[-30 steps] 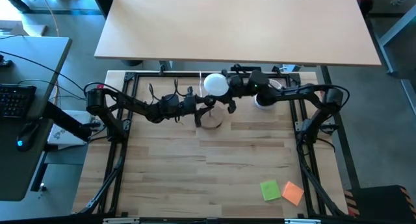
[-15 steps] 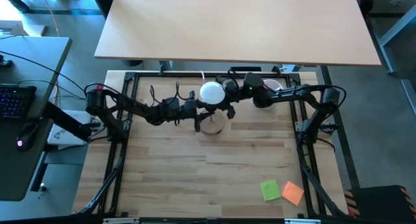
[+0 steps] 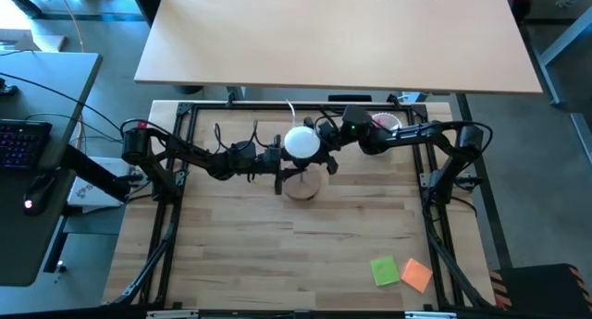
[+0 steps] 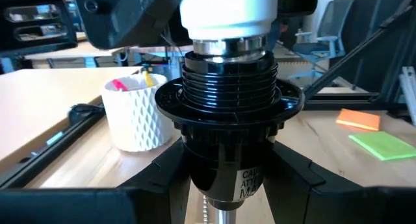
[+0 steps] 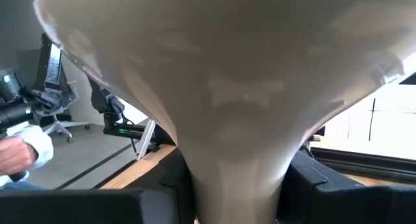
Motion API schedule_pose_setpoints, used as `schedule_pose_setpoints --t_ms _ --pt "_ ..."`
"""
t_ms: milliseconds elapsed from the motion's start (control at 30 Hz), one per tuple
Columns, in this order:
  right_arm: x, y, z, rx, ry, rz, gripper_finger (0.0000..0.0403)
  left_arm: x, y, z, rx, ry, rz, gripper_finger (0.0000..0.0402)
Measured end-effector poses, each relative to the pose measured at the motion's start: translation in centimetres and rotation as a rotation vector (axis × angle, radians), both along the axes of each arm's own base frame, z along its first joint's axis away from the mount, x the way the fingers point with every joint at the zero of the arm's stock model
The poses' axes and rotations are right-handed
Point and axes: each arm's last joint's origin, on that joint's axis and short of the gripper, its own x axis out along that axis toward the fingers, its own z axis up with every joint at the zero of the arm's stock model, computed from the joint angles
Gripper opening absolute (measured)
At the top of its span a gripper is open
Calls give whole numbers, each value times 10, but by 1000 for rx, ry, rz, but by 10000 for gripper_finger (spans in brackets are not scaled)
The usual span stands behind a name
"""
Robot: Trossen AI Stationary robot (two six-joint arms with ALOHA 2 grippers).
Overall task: Screw lightbulb
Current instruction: Insert the lightbulb into the lamp
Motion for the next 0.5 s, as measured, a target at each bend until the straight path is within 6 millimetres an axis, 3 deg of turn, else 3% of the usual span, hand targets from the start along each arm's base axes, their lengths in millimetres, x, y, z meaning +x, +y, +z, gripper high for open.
schedule_pose_setpoints --t_ms 500 --pt "9 17 -15 -72 0 138 134 -1 -6 1 -17 1 -255 141"
